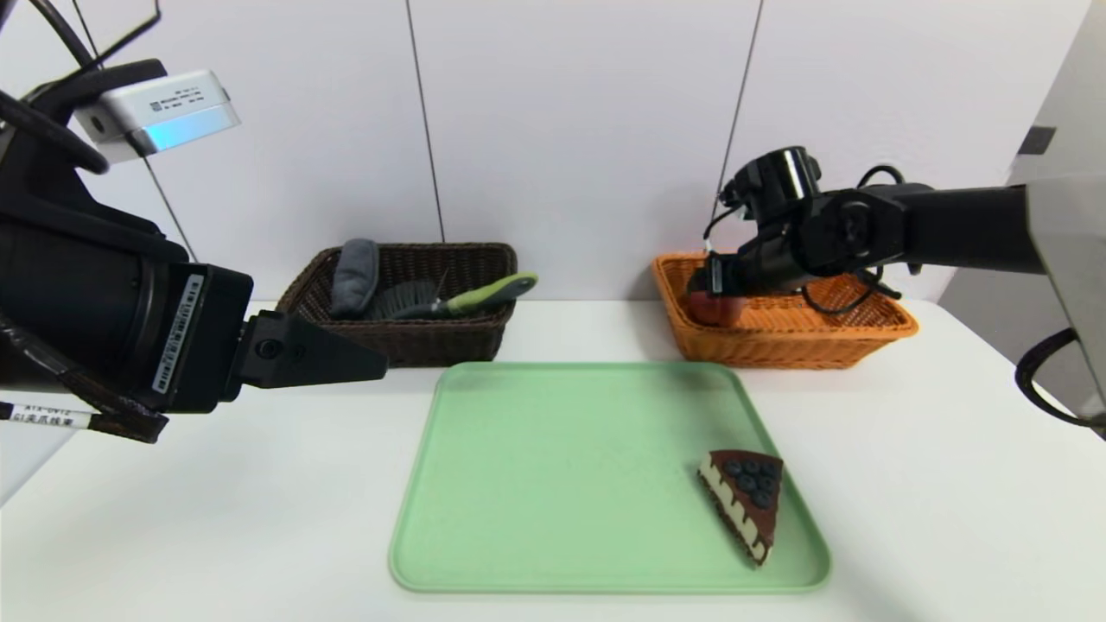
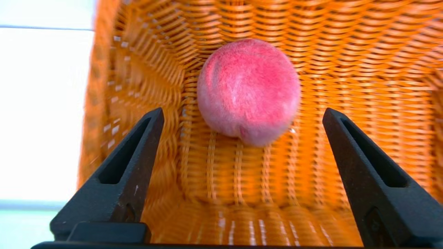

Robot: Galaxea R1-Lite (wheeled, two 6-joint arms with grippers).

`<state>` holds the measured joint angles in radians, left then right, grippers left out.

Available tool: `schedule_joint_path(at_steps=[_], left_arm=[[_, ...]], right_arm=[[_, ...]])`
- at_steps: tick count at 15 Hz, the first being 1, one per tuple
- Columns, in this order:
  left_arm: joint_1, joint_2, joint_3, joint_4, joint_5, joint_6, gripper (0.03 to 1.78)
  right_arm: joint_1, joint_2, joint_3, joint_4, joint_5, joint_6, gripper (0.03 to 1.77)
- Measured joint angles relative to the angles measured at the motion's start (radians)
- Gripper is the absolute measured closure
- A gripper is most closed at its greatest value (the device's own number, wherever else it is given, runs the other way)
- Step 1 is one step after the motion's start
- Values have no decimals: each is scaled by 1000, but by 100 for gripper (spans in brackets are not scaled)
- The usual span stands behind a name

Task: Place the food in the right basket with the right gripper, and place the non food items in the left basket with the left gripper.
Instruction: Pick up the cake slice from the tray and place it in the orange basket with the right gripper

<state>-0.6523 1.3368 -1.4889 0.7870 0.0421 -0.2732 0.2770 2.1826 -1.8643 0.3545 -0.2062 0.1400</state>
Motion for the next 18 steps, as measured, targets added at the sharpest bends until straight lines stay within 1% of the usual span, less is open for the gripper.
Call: schedule_joint_path(at_steps=[2,4,6,8,9,14,18], left_arm=[[0,-2,2,0,0,-1,12],[0,-3,2,0,0,-1,12],[0,-3,2,0,-2,-1,12],[0,-3,2,0,-2,-1,12],[0,-3,2,0,-2,0,12],[0,-3,2,0,-7,-1,12],[0,-3,6,0,-7,-1,12]], right_arm=[[0,-59,6,42,29,11,19],[1,-136,33,89,74,23,16],[8,-225,93,106,118,20,15],[32,-313,184,118,148,9,13],[51,-360,236,130,155,-3,13],[156,-554,479,150,155,-30,11],[217,-636,629,148,158,-43,11]])
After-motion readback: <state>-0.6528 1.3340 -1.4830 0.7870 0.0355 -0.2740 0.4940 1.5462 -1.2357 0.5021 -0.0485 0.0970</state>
